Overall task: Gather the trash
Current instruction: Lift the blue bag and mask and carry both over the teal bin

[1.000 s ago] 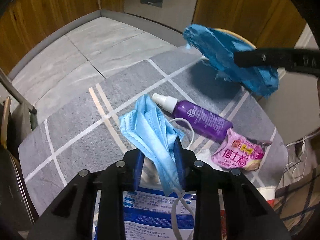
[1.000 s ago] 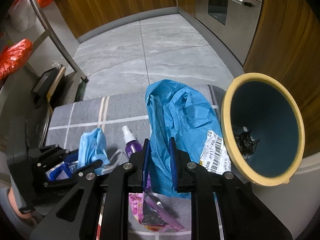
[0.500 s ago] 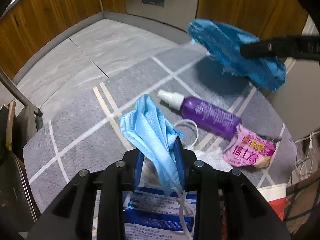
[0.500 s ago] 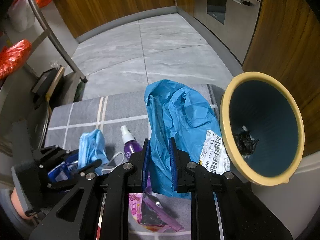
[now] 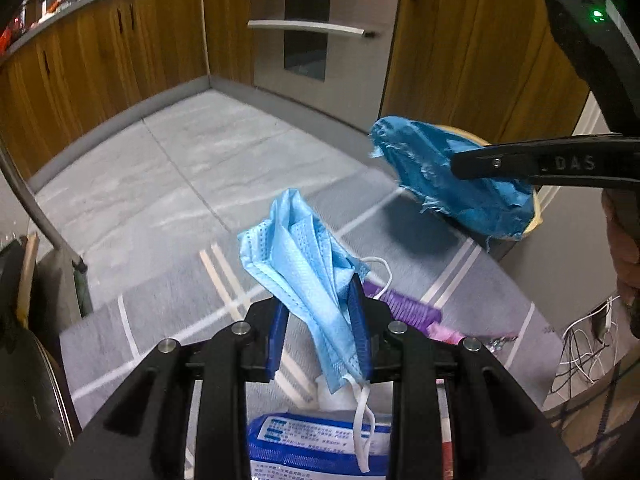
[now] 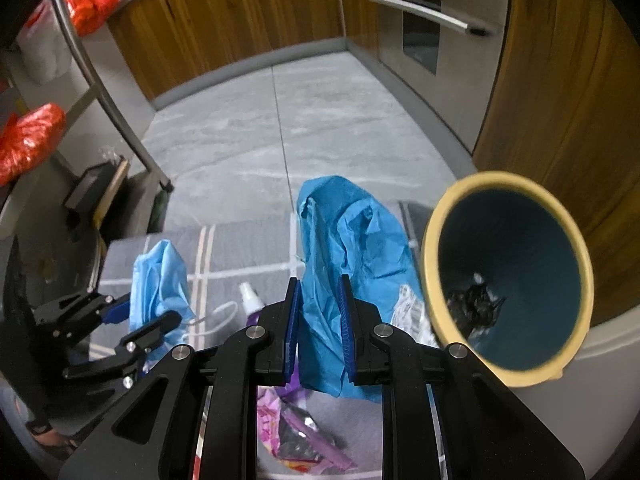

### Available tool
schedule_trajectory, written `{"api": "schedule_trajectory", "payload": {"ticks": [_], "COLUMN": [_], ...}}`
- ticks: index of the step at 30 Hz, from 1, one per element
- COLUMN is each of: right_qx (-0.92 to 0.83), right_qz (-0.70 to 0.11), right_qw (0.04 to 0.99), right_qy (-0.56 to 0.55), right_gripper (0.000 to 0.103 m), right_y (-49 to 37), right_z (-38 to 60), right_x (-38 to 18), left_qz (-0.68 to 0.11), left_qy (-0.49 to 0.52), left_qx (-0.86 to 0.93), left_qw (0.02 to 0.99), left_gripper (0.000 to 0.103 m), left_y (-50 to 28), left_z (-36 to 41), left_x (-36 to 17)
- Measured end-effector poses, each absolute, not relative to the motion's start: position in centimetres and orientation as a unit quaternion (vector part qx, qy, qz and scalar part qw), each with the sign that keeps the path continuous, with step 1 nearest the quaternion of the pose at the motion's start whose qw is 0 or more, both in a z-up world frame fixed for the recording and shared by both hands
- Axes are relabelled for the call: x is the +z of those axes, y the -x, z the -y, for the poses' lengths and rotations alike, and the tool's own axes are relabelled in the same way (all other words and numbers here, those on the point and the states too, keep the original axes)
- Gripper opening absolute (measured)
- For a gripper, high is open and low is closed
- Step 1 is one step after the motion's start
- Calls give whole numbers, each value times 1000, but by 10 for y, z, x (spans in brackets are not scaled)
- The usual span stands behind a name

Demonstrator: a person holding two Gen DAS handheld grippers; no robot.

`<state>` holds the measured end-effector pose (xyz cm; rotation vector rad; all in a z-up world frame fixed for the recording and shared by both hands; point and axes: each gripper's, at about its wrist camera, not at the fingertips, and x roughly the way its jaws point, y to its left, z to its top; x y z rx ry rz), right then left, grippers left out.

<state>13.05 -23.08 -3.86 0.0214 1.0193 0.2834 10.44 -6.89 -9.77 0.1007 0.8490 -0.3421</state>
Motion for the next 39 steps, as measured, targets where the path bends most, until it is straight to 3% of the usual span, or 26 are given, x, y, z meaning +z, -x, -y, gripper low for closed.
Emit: {"api": "schedule_trajectory", "payload": {"ticks": [23,39], "right_qx": [103,17], "right_qz": [-327,-369], "right_qw": [938,924], "right_qy": [-53,-103], "right_gripper": [15,15], "right_y": [-123,-145], "right_z": [297,374], "right_x": [57,20], "left_qz": [-346,-337], "left_qy": [-35,-33], "left_qx": [-193,-263], "left_qw": [918,903], "left_gripper": [29,29], "left_y": [-109,-150], "left_z": [100,177], "left_x": [-31,-21]}}
